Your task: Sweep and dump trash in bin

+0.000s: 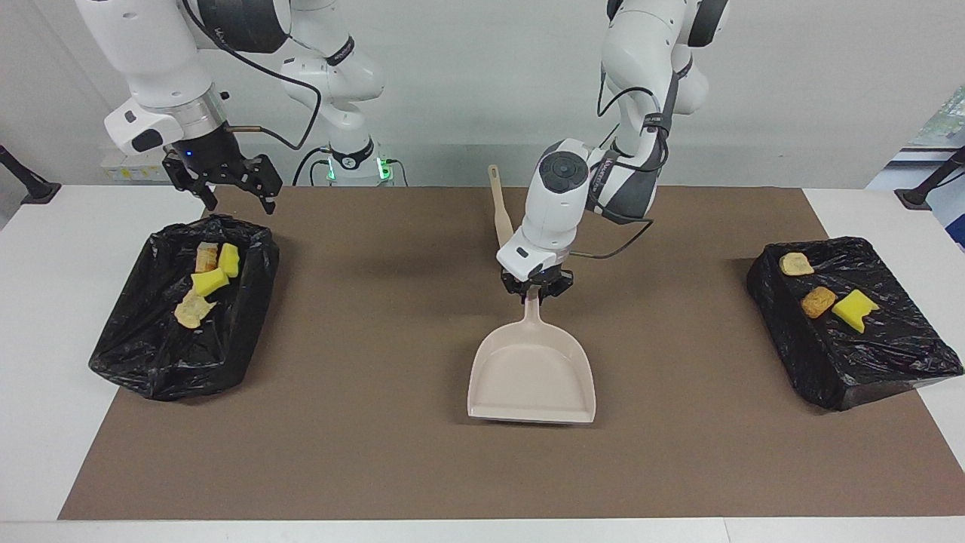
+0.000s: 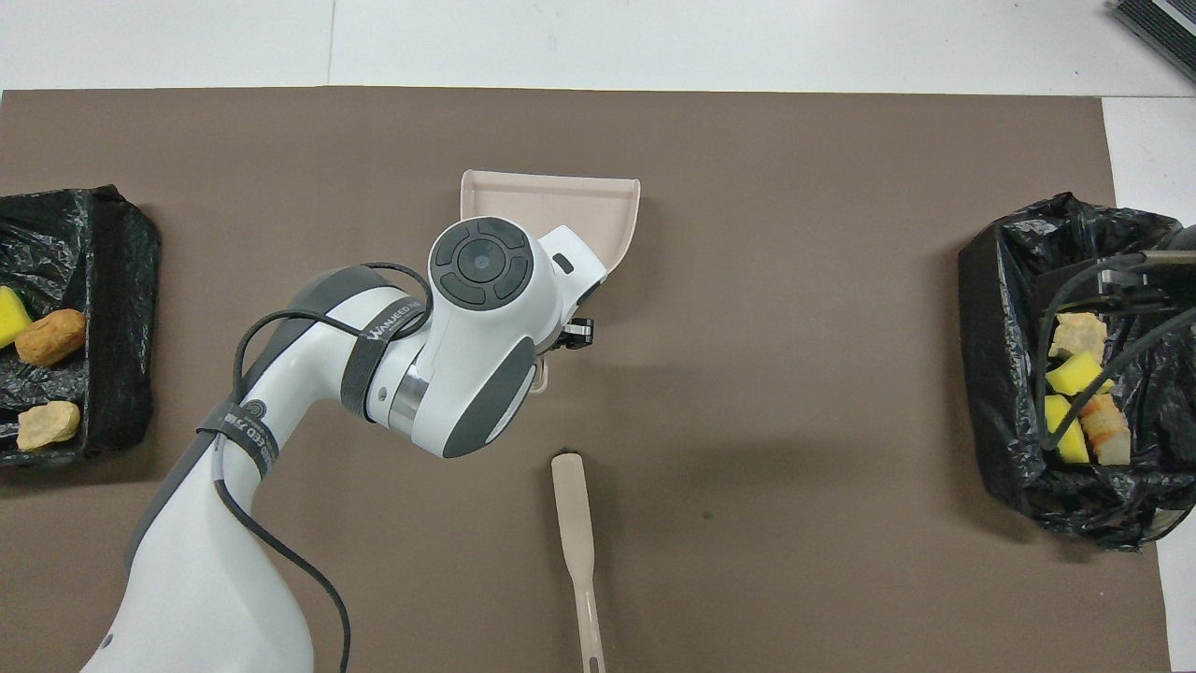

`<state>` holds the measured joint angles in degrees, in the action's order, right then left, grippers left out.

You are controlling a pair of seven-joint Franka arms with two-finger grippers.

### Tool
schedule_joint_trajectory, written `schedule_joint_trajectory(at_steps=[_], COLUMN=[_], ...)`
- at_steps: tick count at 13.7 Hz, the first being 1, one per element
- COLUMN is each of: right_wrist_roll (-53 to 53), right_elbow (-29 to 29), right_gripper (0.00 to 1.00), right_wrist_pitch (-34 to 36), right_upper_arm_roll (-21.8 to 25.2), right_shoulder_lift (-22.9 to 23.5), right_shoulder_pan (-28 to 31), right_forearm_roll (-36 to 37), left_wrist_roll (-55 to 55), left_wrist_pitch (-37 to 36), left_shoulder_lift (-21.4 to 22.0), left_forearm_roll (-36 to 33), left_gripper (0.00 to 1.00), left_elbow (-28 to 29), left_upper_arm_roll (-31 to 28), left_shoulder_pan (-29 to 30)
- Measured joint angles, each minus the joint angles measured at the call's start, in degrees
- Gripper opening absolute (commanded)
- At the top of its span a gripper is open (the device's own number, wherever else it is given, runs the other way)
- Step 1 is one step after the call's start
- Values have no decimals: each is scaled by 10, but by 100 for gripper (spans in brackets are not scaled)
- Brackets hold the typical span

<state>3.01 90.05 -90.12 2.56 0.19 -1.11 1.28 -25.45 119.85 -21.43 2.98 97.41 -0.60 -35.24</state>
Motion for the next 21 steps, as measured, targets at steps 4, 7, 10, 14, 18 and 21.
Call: schedule_joint_trajectory(at_steps=[4,7,10,14,18,21], right_wrist_roll=[0,0,0,0,0,0], right_elbow=[0,0,0,0,0,0], right_gripper=[100,100,100,100,100,100], right_wrist_pitch=[0,0,0,0,0,0], right_upper_arm_roll=[0,0,0,0,0,0], right_shoulder_lift=[0,0,0,0,0,0], right_shoulder_pan=[0,0,0,0,0,0], right_forearm_roll=[0,0,0,0,0,0], left_wrist_roll=[0,-8,-10,-10,42,113], left_wrist_pitch=[7,12,13,-4,-34,-34], left_shoulder_lift=[-2,-2,5,29,39,82], left_forearm_roll=[0,0,0,0,0,0], left_gripper=[50,100,100,100,100,100], left_elbow=[16,22,19,20,47,112], left_upper_arm_roll=[1,1,-10,-21,-23,-23], left_shoulder_pan=[-8,-34,-33,26,118,178])
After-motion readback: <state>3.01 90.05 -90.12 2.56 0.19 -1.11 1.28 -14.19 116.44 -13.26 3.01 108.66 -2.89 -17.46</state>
